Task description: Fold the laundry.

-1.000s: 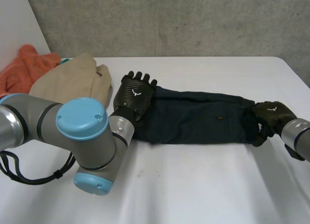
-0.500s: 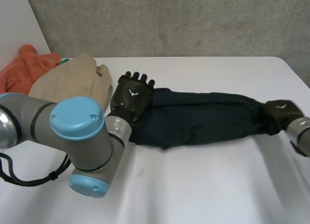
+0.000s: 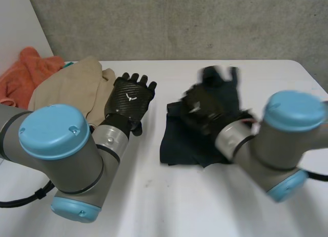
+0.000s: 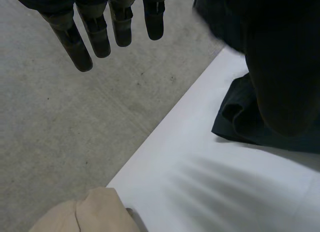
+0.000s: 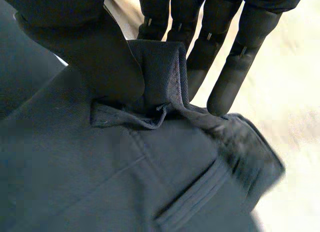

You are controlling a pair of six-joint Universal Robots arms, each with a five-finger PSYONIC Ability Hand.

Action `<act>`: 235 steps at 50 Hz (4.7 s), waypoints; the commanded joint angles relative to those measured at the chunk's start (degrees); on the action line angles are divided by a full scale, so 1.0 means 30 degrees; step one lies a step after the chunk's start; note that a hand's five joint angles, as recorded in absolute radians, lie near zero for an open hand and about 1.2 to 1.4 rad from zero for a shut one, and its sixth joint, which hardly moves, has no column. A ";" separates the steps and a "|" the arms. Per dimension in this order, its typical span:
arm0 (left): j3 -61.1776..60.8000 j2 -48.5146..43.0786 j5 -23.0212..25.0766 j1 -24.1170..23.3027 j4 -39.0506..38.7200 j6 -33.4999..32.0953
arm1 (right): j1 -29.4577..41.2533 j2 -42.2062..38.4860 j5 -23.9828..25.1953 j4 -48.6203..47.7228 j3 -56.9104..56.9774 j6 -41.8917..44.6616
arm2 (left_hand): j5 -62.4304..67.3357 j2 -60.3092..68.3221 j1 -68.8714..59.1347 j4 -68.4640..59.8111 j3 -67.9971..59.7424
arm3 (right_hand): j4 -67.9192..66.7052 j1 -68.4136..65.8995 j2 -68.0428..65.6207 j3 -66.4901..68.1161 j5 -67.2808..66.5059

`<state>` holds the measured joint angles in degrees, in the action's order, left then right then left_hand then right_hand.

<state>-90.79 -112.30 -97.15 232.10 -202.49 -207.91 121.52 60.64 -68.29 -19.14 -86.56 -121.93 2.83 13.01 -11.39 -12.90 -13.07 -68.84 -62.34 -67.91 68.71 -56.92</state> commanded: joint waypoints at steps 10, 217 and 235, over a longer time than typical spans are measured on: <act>0.2691 -0.0272 0.0098 0.0418 -0.0149 0.0162 | -0.0746 0.2313 0.0615 0.0081 -0.0091 -0.9263 | -0.0255 -0.0317 -0.0225 0.0280 0.0335 | 1.9612 1.7445 1.9302 -1.9571 1.8972; 0.6325 -0.0972 0.2178 0.8352 0.3864 0.1632 | -0.7082 0.3833 0.0578 -0.1805 -0.2046 -1.1594 | -0.0143 -0.0205 -0.0337 0.0168 0.0223 | 1.9612 1.7445 1.9302 -1.9571 1.8972; 1.1628 -0.9851 0.9033 1.1140 0.3836 -0.1654 | -0.5173 0.5363 0.1699 0.2601 -0.7209 -0.7197 | 0.2709 0.2647 -0.3189 -0.2684 -0.2629 | 1.9612 1.7445 1.9302 -1.9571 1.8972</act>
<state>-59.74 -136.99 -74.83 265.67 -190.61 -213.33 106.65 76.31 -62.36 -10.87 -105.61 -144.75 3.16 13.53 -14.02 -13.44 -13.84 -12.52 -13.29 -12.21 12.46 -2.45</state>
